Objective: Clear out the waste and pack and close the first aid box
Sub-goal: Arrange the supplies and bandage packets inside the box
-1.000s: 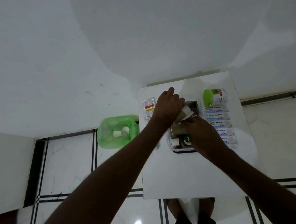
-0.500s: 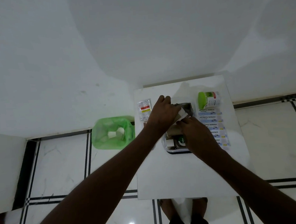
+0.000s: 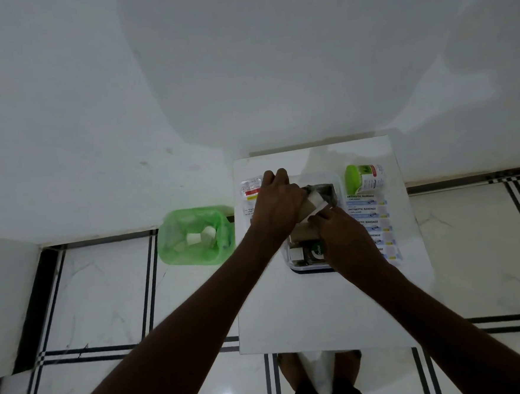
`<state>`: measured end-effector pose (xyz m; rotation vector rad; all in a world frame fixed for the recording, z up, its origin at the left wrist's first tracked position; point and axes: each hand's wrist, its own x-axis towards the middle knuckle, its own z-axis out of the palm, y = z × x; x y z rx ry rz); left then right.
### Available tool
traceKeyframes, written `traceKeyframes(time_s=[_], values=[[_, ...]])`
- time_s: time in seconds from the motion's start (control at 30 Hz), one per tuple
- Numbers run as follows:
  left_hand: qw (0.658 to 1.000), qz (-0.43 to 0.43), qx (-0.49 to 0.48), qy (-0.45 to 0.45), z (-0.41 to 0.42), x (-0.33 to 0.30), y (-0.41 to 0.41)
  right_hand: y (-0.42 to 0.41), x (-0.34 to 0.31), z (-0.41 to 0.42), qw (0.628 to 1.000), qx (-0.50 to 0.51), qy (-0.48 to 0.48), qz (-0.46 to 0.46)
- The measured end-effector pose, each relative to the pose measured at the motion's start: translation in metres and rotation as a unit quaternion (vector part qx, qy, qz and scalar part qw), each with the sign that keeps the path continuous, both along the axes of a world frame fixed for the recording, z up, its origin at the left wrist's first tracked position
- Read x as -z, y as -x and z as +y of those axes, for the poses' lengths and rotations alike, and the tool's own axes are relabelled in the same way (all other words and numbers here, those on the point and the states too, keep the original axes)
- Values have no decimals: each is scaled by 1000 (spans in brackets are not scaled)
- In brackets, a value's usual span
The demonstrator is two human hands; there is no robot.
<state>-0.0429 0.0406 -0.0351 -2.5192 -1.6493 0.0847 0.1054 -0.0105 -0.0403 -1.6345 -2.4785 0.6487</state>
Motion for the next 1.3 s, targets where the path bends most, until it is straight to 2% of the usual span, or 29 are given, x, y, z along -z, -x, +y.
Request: traceKeyframes(time_s=[0.1,0.23,0.33,0.43,0.57,0.73,0.9,1.0,1.2,1.3], values=[[990,-125,-59,-18,-2,-4,8,-7,-7,5,998,40,-35,32],[951,-270,-141,-45,-20,-2,11,-32,-17,33,969,152,-171,91],[936,-314,-151,-53,-33,2,9,-57,1,72,980,161,-120,11],[934,-324,-146,-50,-40,4,-2,-70,25,100,990,80,-18,-111],[926,-344,-152,-43,-42,4,-13,-70,40,113,986,67,-24,-151],[911,-367,-182,-44,-50,-1,-11,-72,19,116,988,102,-39,-108],[873,-383,-295,-59,-72,2,17,-58,-38,98,980,136,-144,11],[862,-363,-352,-30,-94,19,31,-36,-56,77,979,115,-146,80],[874,-284,-387,75,-118,57,39,7,-17,47,998,15,-53,4],[877,-270,-388,90,-121,67,38,12,3,44,1000,11,-18,10]])
